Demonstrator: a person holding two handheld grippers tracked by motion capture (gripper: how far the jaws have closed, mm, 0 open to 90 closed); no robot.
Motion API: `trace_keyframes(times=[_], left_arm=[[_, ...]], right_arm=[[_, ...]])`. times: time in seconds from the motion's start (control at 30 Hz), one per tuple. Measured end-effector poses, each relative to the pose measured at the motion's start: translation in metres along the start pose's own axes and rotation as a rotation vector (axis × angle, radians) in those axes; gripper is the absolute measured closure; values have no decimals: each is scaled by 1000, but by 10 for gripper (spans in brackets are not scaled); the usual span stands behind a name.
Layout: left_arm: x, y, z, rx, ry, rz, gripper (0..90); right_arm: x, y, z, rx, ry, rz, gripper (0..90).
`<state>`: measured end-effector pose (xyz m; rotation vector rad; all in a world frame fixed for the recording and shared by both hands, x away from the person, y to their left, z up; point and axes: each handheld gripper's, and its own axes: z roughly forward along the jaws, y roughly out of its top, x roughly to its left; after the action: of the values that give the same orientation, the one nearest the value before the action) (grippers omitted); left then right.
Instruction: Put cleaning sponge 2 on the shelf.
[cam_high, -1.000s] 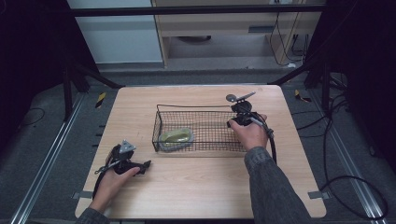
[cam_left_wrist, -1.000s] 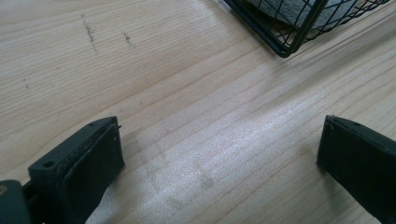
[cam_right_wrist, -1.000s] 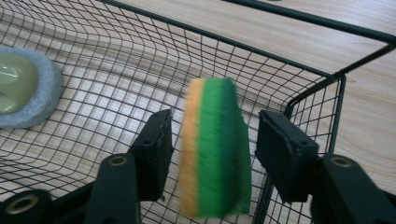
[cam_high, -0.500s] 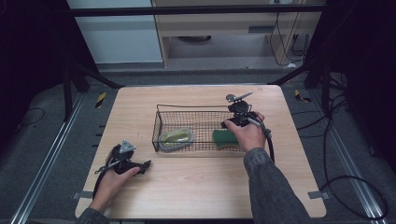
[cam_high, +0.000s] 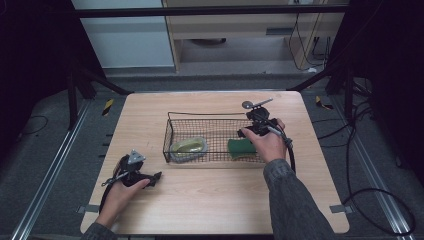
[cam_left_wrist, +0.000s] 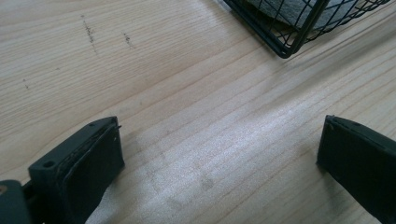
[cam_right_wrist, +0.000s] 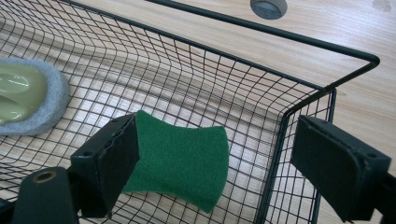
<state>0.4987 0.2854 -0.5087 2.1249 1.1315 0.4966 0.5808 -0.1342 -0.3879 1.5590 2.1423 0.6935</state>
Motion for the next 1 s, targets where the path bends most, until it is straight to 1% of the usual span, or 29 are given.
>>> trace_keyframes(times=[0.07,0.33,0.47,0.53,0.7,1.0], left_arm=[[0,0,0,0,0,0,0],[0,0,0,0,0,0,0],[0,0,0,0,0,0,0],[0,0,0,0,0,0,0],[0,0,0,0,0,0,0],[0,0,0,0,0,0,0]], right_arm=[[0,0,0,0,4,0,135],[0,-2,-4,-32,20,-7,79],[-2,-3,-8,-49,29,-16,62],[-4,-4,-10,-57,32,-12,57],[-10,-7,-14,-76,38,-15,53],[-25,-18,-22,-111,42,3,56]])
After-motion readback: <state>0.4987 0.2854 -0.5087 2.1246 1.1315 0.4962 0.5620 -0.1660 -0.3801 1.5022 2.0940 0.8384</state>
